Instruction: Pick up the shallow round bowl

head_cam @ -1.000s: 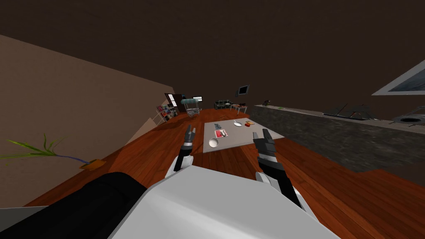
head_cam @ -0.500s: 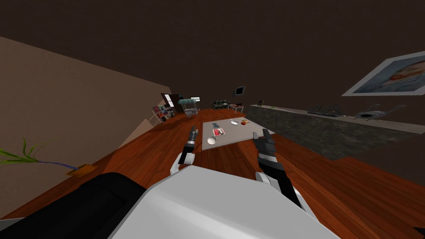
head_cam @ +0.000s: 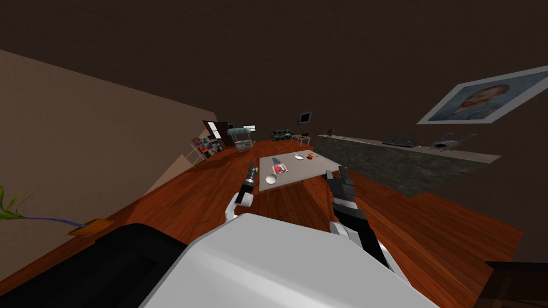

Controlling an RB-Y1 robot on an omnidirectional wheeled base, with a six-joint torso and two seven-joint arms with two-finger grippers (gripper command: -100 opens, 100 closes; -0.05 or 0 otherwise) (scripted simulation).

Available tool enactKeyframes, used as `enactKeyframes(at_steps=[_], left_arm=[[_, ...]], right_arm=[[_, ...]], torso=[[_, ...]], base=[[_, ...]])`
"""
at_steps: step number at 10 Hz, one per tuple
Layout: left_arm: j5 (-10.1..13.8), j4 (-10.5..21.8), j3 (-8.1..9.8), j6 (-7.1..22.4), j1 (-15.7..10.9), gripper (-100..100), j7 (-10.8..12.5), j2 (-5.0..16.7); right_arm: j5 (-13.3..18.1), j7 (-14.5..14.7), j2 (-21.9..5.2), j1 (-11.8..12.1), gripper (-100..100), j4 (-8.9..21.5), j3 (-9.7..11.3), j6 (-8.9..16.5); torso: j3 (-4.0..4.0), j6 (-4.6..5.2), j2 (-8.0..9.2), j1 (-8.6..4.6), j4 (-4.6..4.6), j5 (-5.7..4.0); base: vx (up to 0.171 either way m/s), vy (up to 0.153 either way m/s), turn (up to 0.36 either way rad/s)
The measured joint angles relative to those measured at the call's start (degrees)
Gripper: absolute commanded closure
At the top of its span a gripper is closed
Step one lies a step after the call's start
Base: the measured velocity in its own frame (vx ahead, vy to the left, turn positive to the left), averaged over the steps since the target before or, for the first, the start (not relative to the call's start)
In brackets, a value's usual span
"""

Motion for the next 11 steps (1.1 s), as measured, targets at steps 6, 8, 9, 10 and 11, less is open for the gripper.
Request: enactKeyframes(at_steps=[6,8,9,10,11], left_arm=[[0.64,8.89,-0.44,5.73,-5.72,-100,0.11,0.6],[0.87,11.6,-0.56,8.48,-8.29,-100,0.01,0.57],[1.06,12.66,-0.73,9.28,-8.41,-100,0.13,0.79],[1.06,14.61,-0.88,10.44,-10.0,-100,-0.08,0.35],[1.3,15.95,-1.01,11.21,-10.45,-100,-0.02,0.66]], right_arm=[[0.0,0.0,0.0,0.01,0,0.0,0.0,0.0],[0.0,0.0,0.0,0.01,0,0.0,0.0,0.0],[0.0,0.0,0.0,0.01,0,0.0,0.0,0.0],[0.0,0.0,0.0,0.01,0,0.0,0.0,0.0],[0.0,0.0,0.0,0.01,0,0.0,-0.01,0.0]], torso=[[-0.05,-0.01,-0.1,0.01,-0.02,0.0],[-0.07,-0.01,-0.13,0.03,-0.02,0.0],[-0.08,-0.04,-0.14,0.05,-0.03,0.01],[-0.09,-0.01,-0.17,0.05,-0.03,0.01],[-0.1,-0.04,-0.18,0.07,-0.04,0.01]], base=[[-0.049,-0.013,-0.064],[-0.041,-0.011,-0.062],[-0.035,-0.005,-0.073],[-0.026,-0.004,-0.045],[-0.029,-0.003,-0.084]])
